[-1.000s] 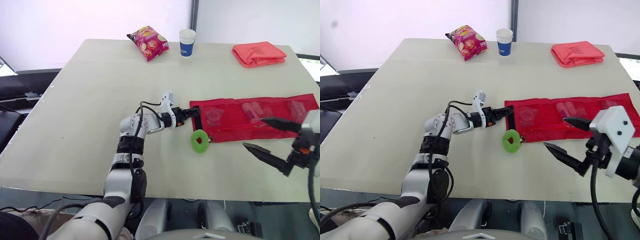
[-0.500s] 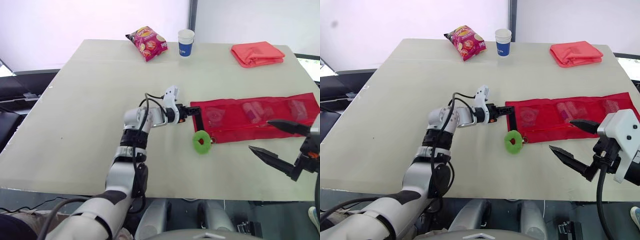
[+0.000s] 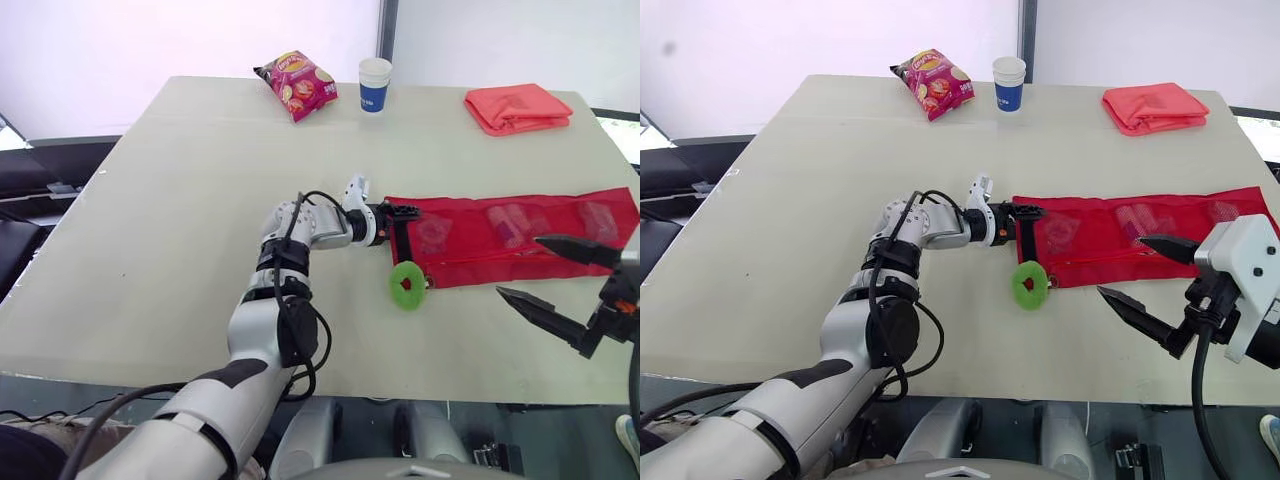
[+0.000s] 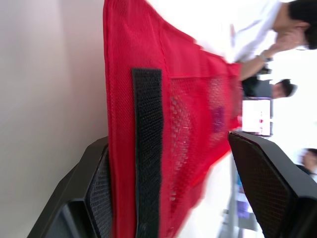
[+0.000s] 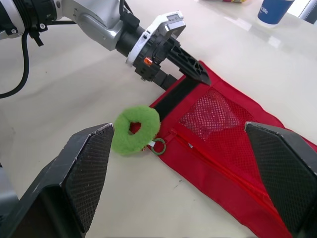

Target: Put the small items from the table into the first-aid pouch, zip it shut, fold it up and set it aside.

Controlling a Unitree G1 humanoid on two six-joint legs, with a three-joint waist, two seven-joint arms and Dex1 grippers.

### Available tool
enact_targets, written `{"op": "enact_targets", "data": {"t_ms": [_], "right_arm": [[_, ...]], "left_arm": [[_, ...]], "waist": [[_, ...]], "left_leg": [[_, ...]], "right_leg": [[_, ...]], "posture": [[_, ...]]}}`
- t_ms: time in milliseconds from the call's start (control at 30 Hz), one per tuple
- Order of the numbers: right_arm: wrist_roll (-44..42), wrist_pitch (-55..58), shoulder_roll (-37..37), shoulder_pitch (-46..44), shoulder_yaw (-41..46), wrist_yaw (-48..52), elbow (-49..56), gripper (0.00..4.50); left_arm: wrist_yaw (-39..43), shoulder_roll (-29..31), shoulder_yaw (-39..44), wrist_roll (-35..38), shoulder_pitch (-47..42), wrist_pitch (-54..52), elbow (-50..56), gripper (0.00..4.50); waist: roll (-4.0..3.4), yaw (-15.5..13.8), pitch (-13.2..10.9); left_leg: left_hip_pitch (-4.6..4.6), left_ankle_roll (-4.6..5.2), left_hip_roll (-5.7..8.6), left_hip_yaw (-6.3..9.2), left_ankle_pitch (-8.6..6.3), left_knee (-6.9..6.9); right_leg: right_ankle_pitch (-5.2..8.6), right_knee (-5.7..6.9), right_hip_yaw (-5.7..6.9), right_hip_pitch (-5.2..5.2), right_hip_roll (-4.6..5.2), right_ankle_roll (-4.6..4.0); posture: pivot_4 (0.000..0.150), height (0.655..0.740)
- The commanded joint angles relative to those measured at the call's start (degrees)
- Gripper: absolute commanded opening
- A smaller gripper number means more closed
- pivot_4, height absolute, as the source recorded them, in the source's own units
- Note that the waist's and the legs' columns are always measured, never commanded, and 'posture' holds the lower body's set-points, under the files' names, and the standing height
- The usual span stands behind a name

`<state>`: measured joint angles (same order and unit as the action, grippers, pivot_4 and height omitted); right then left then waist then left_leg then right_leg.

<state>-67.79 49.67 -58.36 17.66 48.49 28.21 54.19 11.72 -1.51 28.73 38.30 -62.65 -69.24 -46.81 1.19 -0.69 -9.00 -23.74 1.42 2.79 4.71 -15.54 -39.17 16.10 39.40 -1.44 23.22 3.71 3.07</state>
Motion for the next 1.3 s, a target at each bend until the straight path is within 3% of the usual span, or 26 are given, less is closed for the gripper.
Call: {"op": "enact_targets", "data": {"t_ms": [33, 67, 167, 367, 533, 767, 900, 967, 1133, 1300], "right_arm": [[-1.19, -0.91, -0.97, -0.25, 2.1, -0.7, 1.41, 4.5], [-1.38, -0.92, -1.02, -0.24, 2.13, -0.85, 1.49, 4.5], [-1.91, -0.93, -1.13, -0.03, 2.32, -1.11, 1.71, 4.5], [-1.92, -1.21, -1.22, 0.11, 1.27, -1.56, 1.8, 4.5], [-4.13, -1.86, -2.98, -4.05, -6.21, -4.1, 1.38, 4.5], [8.27, 1.26, -3.33, -23.79, -39.18, -8.2, -2.15, 4.5], [18.98, 5.46, 10.9, -41.03, -61.87, -8.98, -12.44, 4.5], [23.9, 5.48, 14.84, -45.21, -67.65, -7.99, -16.86, 4.5], [30.74, 7.29, 15.63, -49.45, -73.8, -3.58, -22.26, 4.5], [32.93, 9.77, 16.78, -48.62, -71.55, -3.25, -23.75, 4.5]], "left_arm": [[3.68, 0.14, -1.49, 1.22, 0.74, -0.25, 2.14, 3.55], [4.16, 0.14, -2.45, 0.59, 1.26, 0.3, 2.76, 3.55], [5.41, 0.51, -4.79, 0.13, 3.22, -0.26, 5.83, 2.77], [5.89, 1.35, -7.52, 1.1, 8.39, -4.96, 13.11, 0.03], [5.98, 1.85, -6.41, 1.74, 9.35, -4.09, 14.53, 0.03], [5.88, 8.51, -2.33, 5.25, 10.43, -11.65, 20.12, 0.03], [4.34, 9.34, -0.24, 6.63, 13.23, -15.62, 25.62, 0.03], [3.15, 8.5, 0.63, 6.86, 14.21, -16.47, 27.68, 0.03], [0.26, 5.84, 3.12, 7.16, 15.15, -17.12, 31.44, 0.03], [-1.28, 4.39, 4.48, 7.4, 15.68, -16.9, 33.06, 0.03]], "waist": [[-0.01, 0.02, 0.01], [-0.01, 0.02, 0.01], [-0.01, -0.06, 0.01], [-0.01, -0.06, 0.01], [-0.01, -0.01, 0.01], [0.04, 1.74, -0.02], [0.2, 1.4, 0.01], [0.22, 1.62, 0.01], [0.22, 1.16, 0.01], [0.21, 1.5, 0.01]], "left_leg": [[0.02, 0.0, 0.0, -0.01, 0.0, 0.01], [0.02, 0.0, 0.0, -0.01, 0.0, 0.0], [0.02, 0.0, -0.01, -0.02, 0.0, 0.01], [0.01, 0.0, -0.01, -0.01, 0.0, 0.0], [0.03, 0.0, -0.01, -0.04, 0.0, 0.0], [0.03, -0.05, -0.07, -0.05, 0.03, 0.03], [-0.07, -0.11, 0.04, -0.01, 0.07, 0.03], [-0.1, -0.12, 0.08, 0.03, 0.06, 0.01], [-0.09, -0.12, 0.19, 0.11, 0.07, -0.03], [-0.09, -0.12, 0.18, 0.11, 0.06, -0.01]], "right_leg": [[0.0, 0.01, -0.01, 0.0, -0.01, 0.0], [0.0, 0.01, -0.01, 0.0, -0.01, 0.0], [0.0, 0.01, -0.03, 0.0, 0.0, 0.0], [0.0, 0.01, -0.04, 0.0, 0.01, 0.0], [0.0, 0.01, -0.06, 0.0, 0.0, 0.0], [0.0, 0.14, -0.11, 0.15, -0.04, -0.02], [0.01, 0.27, -0.13, 0.33, 0.07, -0.02], [0.01, 0.25, -0.14, 0.36, 0.12, -0.02], [0.0, 0.29, -0.14, 0.38, 0.24, -0.02], [0.0, 0.32, -0.15, 0.38, 0.32, -0.02]], "posture": [[0.15, 0.74], [0.15, 0.74], [0.15, 0.74], [0.15, 0.74], [0.15, 0.74], [0.15, 0.74], [0.15, 0.74], [0.15, 0.74], [0.15, 0.74], [0.15, 0.74]]}}
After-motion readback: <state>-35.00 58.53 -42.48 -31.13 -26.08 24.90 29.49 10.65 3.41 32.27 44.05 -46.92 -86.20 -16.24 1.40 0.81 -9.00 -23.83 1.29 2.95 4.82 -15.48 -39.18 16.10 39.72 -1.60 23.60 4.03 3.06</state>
